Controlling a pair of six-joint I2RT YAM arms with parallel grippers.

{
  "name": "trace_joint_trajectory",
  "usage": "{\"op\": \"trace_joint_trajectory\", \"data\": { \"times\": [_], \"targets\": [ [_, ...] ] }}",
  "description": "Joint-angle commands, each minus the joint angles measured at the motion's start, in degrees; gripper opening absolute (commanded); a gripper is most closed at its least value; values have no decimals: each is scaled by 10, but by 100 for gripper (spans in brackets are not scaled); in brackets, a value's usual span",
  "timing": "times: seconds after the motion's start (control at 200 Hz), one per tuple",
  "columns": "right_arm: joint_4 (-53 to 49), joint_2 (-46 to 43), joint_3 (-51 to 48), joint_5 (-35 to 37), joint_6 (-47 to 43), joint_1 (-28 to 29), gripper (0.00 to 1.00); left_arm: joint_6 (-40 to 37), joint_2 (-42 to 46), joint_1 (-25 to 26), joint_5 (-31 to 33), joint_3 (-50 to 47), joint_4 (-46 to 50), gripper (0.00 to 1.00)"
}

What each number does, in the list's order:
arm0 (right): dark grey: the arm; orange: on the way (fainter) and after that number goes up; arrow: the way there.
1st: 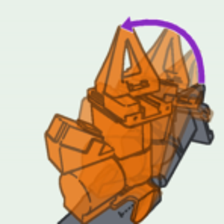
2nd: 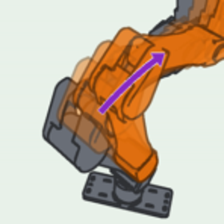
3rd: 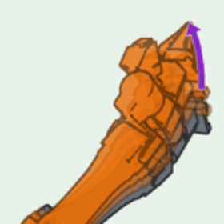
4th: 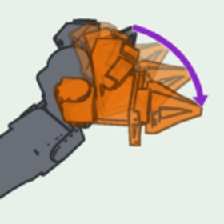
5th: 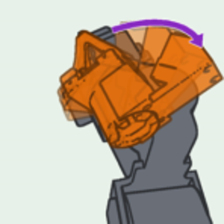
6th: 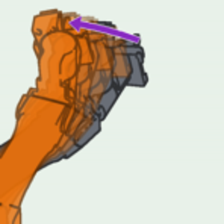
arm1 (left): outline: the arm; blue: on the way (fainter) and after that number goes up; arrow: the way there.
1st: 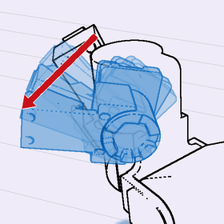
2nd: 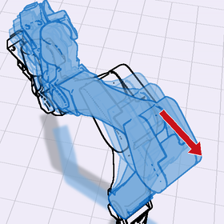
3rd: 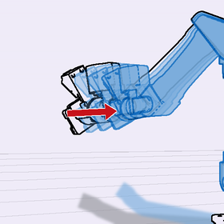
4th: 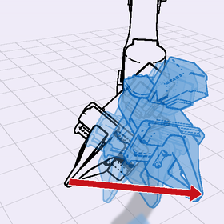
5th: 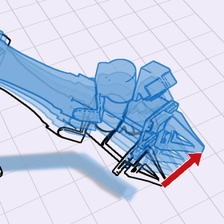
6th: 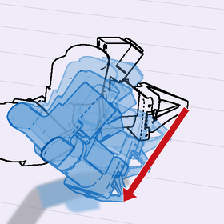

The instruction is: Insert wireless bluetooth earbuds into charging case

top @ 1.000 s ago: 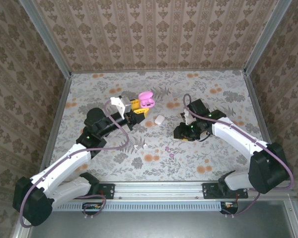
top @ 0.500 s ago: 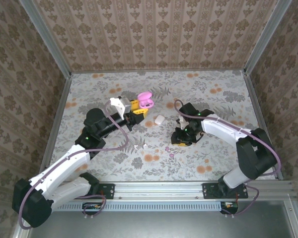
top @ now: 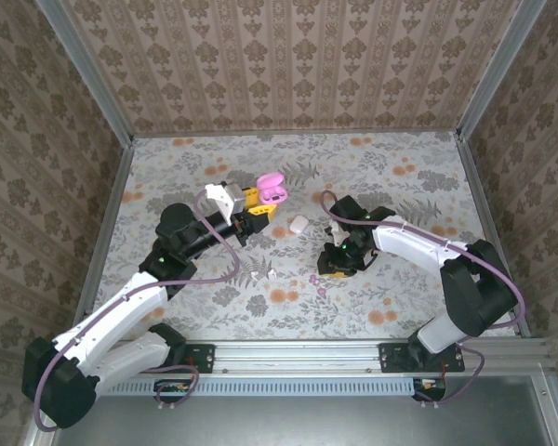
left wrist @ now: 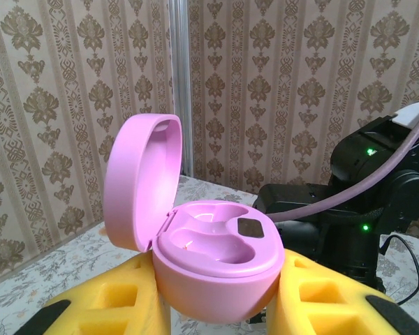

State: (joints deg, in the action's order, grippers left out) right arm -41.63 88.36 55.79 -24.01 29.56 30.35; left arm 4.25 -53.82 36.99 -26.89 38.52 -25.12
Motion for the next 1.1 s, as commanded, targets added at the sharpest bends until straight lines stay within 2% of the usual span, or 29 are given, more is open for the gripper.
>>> {"op": "trace_joint_trajectory", "data": {
  "times": [0.0, 0.765, 1.095],
  "targets": [
    [-7, 11, 0, -17, -10, 5, 35, 2, 13, -2, 9, 4, 4, 30],
    [-22, 118, 45, 45, -30, 56, 35, 2, 14, -1, 17, 3, 4, 30],
    [-44, 119, 36, 63, -39, 65, 35, 3, 9, 0, 17, 5, 3, 30]
  ]
}}
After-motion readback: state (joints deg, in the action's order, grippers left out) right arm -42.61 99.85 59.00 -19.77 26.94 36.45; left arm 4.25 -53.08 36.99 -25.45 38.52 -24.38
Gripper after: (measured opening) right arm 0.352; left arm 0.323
